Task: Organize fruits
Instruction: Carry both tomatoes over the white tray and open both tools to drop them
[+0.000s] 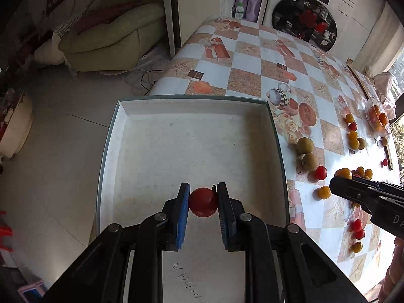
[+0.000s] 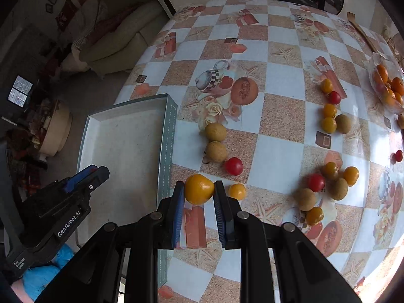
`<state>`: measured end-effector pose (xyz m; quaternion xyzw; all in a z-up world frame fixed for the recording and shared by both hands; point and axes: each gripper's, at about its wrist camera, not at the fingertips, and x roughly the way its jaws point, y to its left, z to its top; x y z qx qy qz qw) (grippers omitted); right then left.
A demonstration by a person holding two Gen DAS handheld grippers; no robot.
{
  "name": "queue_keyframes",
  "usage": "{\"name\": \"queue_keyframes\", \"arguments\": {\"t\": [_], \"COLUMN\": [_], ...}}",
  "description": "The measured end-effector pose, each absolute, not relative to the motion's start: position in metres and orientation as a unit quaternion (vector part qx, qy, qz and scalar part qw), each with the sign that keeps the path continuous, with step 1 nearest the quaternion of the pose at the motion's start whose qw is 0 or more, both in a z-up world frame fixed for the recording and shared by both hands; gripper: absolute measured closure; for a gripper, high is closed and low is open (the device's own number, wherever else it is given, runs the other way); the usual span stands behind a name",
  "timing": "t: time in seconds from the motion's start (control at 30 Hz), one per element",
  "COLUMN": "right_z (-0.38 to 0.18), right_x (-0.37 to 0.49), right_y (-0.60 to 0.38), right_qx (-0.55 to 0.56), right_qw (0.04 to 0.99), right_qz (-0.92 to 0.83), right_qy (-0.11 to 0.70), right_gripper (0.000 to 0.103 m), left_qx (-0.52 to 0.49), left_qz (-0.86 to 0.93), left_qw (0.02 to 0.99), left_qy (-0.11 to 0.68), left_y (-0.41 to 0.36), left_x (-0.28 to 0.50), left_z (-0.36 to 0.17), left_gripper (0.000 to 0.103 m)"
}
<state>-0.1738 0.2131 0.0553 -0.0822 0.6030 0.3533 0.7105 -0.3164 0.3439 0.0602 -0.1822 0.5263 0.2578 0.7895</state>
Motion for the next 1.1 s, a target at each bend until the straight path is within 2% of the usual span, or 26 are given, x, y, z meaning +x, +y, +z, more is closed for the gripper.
{"name": "queue_keyframes", "arguments": {"t": [0.37,0.7,0.77,0.8,0.83,0.87,1.03,1.1], "right_z": [0.027,-0.006,-0.006,-0.006,-0.005,-0.004,0.015,0.024], "right_x": [-0.186,-0.182,-0.182,-0.181,-0.181,-0.182,-0.177,-0.173], "right_y": [0.312,0.336,0.336,0.336,0.337,0.338,0.328,0.318], "right_qx": [-0.118,-0.150,-0.147,-0.145,-0.143,-0.140,-0.106,-0.084], "right_qw": [0.669,0.653,0.652,0.650,0.650,0.649,0.664,0.671], "right_qz": [0.393,0.370,0.373,0.377,0.379,0.383,0.387,0.386], "right_qy": [0.620,0.644,0.644,0.644,0.643,0.642,0.630,0.627], "right_gripper": [0.078,0.077,0.071,0.067,0.060,0.051,0.022,0.021], "left_qx": [-0.188,-0.172,-0.166,-0.163,-0.157,-0.153,-0.153,-0.152], "left_qz": [0.293,0.276,0.276,0.281,0.287,0.286,0.274,0.270], "left_qw": [0.766,0.765,0.767,0.768,0.773,0.776,0.771,0.771], "left_qy": [0.540,0.556,0.555,0.551,0.543,0.541,0.555,0.556], "left_y": [0.382,0.377,0.375,0.375,0.373,0.372,0.368,0.365], "left_x": [-0.337,-0.336,-0.338,-0.339,-0.341,-0.342,-0.340,-0.338], "left_z": [0.027,0.016,0.017,0.019,0.021,0.023,0.023,0.027], "left_gripper": [0.080,0.078,0.050,0.022,0.018,0.018,0.018,0.018]}}
